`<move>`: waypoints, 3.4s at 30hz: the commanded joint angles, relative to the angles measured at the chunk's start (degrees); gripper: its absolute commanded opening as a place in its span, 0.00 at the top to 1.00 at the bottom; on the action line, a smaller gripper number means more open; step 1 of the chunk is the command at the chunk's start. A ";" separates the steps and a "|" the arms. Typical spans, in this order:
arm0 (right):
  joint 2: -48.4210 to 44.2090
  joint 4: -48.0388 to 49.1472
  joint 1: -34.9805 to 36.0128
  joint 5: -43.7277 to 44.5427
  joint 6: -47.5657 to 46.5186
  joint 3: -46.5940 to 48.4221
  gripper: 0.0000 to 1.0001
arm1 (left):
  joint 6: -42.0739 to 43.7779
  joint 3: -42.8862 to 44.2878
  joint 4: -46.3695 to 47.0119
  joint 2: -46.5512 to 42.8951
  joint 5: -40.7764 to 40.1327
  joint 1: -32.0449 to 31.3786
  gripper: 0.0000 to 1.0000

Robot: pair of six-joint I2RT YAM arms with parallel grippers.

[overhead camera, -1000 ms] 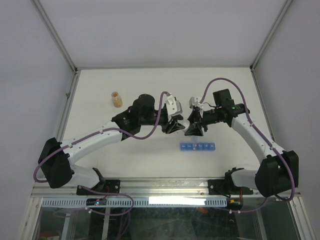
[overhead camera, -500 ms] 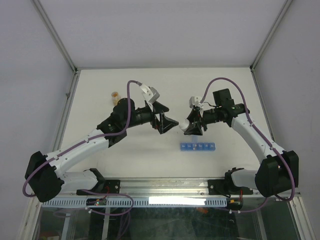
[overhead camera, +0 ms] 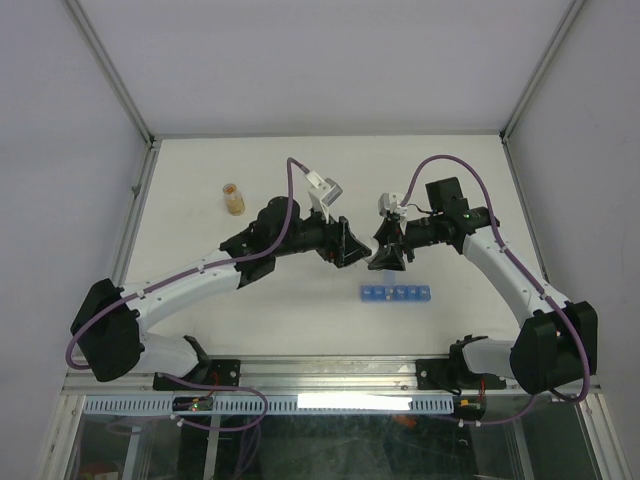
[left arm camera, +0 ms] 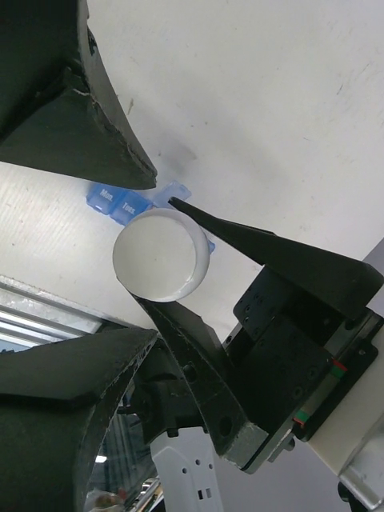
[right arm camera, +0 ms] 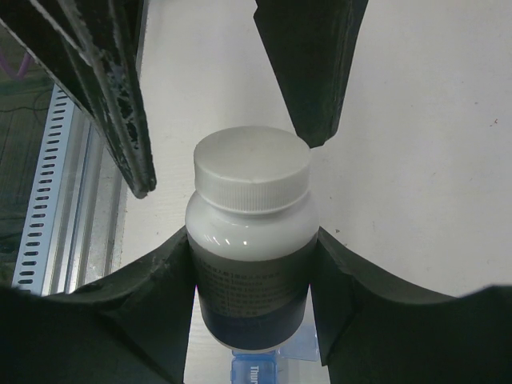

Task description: Sort the pills into containers

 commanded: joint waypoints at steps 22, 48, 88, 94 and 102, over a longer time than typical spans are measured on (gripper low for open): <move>-1.06 2.05 -0.20 -2.43 0.04 2.39 1.00 | 17.60 5.28 -2.09 3.70 15.09 -0.38 0.80; -2.22 1.96 -0.55 -3.59 0.06 2.42 1.00 | -4.50 -5.60 11.12 -10.87 0.90 2.73 0.04; -1.77 2.22 -0.56 -3.31 0.19 2.22 1.00 | 0.30 5.87 -2.76 1.31 -9.23 -6.21 0.91; -1.73 2.97 -0.53 -3.62 1.27 1.83 0.19 | 0.68 4.72 -2.86 0.68 -9.24 -5.61 1.00; -2.79 3.28 -1.56 -4.81 2.41 2.05 0.01 | 0.08 -1.63 -7.47 -5.11 -12.74 0.18 1.00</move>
